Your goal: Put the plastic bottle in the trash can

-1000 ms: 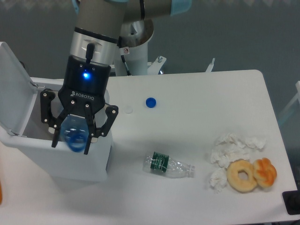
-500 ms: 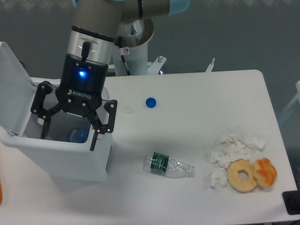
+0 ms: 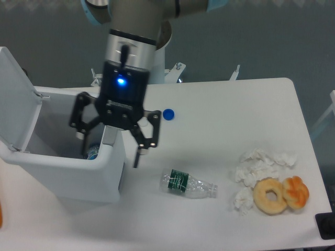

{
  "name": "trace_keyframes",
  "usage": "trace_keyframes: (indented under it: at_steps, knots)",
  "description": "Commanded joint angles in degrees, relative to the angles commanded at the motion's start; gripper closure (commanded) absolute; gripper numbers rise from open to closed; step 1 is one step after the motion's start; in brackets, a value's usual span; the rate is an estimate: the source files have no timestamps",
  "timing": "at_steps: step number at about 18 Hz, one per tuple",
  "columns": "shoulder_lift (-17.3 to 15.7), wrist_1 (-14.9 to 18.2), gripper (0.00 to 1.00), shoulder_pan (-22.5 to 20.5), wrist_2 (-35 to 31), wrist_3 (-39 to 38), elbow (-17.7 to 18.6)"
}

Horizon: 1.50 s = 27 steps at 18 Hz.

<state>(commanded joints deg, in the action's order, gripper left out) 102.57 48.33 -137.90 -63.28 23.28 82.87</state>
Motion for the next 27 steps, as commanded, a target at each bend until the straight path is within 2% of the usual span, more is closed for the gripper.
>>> trace_keyframes:
  at_steps: [5,8,10,13,15,19,24,27]
  knots:
    - [0.18,4.66,0.00,-4.13,-0.26,2.38,3.07]
    - [0.18,8.17,0.00,-8.25,-0.35,12.01,6.41]
    - [0.26,11.24,0.00,-9.93,-1.48,18.61,7.30]
    - [0.70,14.59,0.00,-11.43,-8.15,26.96,7.21]
    - [2.01,15.12,0.00,-11.69,-11.68,32.77,7.21]
    - [3.78,15.48,0.00,-12.75,-15.45,36.39,6.95]
    - [6.68,15.31,0.00,-14.33,-23.72,50.53,6.34]
    - [6.68,15.13,0.00,-15.47,-24.17,51.69,6.24]
